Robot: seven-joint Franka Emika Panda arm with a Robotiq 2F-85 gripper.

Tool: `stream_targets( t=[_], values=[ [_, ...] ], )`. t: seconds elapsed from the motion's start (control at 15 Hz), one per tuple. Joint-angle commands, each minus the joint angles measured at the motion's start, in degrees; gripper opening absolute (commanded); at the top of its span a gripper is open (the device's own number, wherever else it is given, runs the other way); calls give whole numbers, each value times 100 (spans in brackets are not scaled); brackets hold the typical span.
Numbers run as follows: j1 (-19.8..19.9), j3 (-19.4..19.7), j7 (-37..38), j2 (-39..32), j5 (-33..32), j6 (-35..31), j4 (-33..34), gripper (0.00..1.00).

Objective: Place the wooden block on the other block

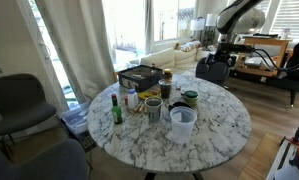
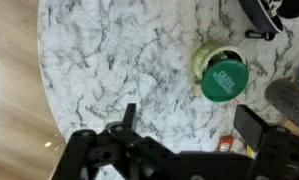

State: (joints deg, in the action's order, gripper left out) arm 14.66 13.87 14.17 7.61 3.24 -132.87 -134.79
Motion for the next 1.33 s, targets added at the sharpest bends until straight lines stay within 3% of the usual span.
stream_targets(
  t=[0.0, 0.33, 0.47, 0.53, 0.93, 1.0, 1.27],
  values=[
    [31, 206, -1315, -509, 52, 457, 781, 100],
    [-17, 190, -2968, -1130, 306, 916, 1564, 100],
    [-50, 57, -3495, -1166, 358, 833, 1524, 100],
    [6, 98, -2995, -1000, 189, 744, 1396, 100],
    [11, 74, -3023, -1030, 195, 742, 1433, 100],
    [-39, 37, -2911, -1102, 59, 385, 1389, 100],
    [-387, -480, -3562, -1879, 178, 155, 1883, 100]
  ],
)
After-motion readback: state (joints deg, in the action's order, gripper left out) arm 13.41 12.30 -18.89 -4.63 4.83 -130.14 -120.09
